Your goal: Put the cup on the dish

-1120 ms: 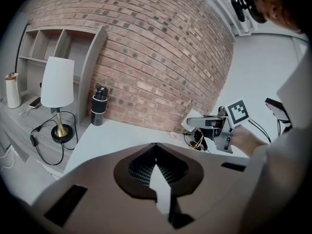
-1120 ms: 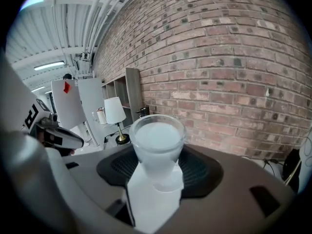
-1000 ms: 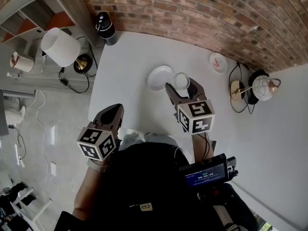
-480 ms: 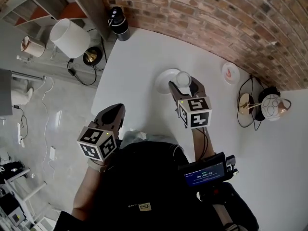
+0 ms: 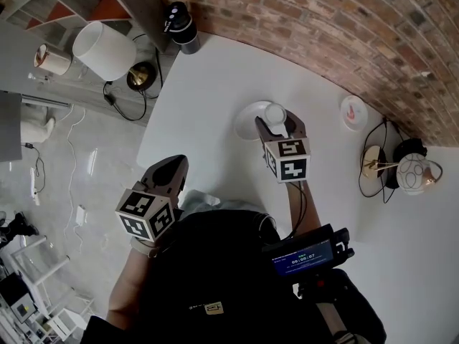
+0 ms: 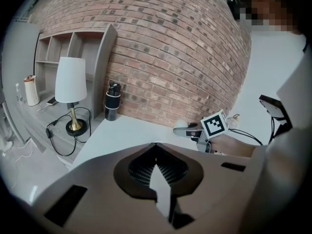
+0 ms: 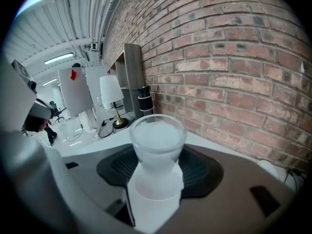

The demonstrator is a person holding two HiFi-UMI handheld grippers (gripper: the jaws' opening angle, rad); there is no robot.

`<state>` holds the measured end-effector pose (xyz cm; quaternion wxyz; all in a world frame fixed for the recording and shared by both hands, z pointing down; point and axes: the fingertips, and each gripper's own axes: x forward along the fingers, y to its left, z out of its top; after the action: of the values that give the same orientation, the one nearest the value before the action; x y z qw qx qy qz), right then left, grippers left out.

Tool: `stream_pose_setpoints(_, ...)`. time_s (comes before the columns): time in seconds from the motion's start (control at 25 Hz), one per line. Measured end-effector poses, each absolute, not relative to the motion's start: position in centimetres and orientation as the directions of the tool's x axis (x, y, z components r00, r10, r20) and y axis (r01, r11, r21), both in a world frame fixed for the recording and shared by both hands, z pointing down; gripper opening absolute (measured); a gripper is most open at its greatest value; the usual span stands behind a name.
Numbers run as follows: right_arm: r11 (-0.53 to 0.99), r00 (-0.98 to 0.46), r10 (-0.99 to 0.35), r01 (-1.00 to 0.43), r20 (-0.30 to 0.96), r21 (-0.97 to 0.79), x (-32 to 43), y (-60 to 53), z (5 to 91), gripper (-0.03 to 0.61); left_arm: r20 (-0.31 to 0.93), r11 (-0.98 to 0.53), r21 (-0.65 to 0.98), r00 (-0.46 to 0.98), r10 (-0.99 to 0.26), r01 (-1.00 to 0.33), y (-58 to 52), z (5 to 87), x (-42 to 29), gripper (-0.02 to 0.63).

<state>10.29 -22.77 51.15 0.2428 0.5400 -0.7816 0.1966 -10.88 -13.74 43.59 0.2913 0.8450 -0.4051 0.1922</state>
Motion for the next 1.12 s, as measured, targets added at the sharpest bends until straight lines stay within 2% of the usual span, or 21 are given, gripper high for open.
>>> stream_pose_setpoints(1.12, 0.387, -0.305, -0.637, -0.921, 0.708, -0.049, 9.8, -25.4, 63.2, 0.261, 0.653, -0.399, 0.34, 0.519, -0.552, -0.852, -13.6, 46.3, -12.0, 0.005)
